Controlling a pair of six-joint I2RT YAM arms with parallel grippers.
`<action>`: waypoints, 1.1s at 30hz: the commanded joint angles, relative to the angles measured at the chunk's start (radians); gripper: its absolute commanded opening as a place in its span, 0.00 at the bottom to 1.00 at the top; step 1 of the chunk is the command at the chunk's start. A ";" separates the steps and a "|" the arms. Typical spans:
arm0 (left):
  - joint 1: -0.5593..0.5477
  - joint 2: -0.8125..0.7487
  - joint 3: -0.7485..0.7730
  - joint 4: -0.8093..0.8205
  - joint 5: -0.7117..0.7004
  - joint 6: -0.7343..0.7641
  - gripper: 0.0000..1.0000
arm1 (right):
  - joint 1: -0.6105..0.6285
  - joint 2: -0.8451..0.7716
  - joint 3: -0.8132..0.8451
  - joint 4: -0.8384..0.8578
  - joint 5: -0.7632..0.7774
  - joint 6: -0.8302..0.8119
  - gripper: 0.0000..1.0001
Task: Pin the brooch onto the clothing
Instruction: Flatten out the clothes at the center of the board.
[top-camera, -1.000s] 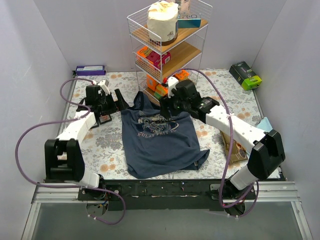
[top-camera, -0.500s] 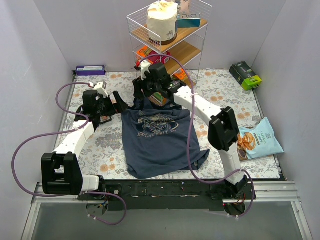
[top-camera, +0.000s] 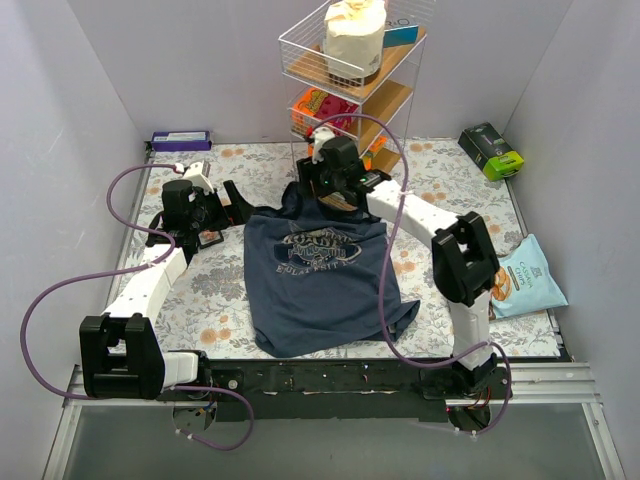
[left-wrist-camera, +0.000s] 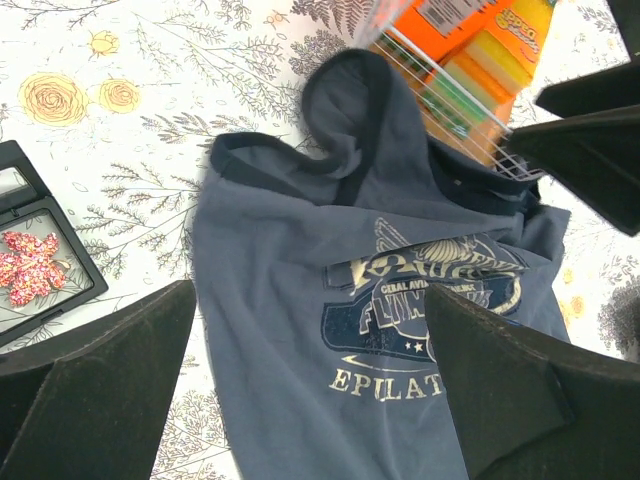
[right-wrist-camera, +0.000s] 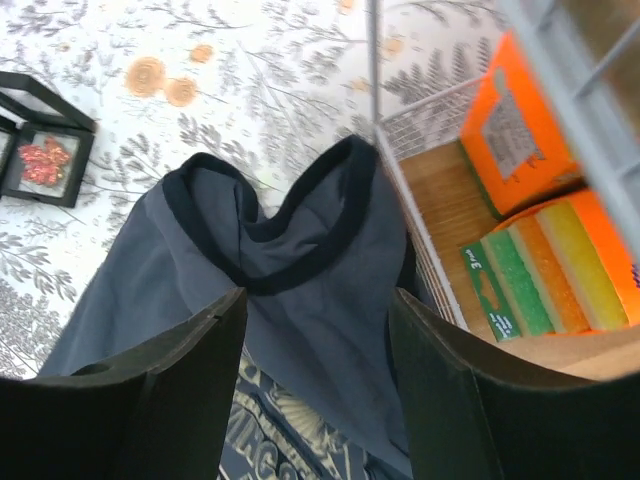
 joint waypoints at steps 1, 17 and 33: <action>0.000 -0.039 -0.004 0.018 0.017 0.007 0.98 | -0.171 -0.128 -0.108 0.061 0.169 0.066 0.67; 0.000 -0.023 -0.002 0.016 0.057 0.005 0.98 | -0.382 -0.316 -0.324 0.067 0.237 -0.012 0.67; -0.031 0.003 -0.014 -0.008 0.053 0.002 0.98 | -0.419 -0.669 -0.647 0.089 0.154 0.012 0.75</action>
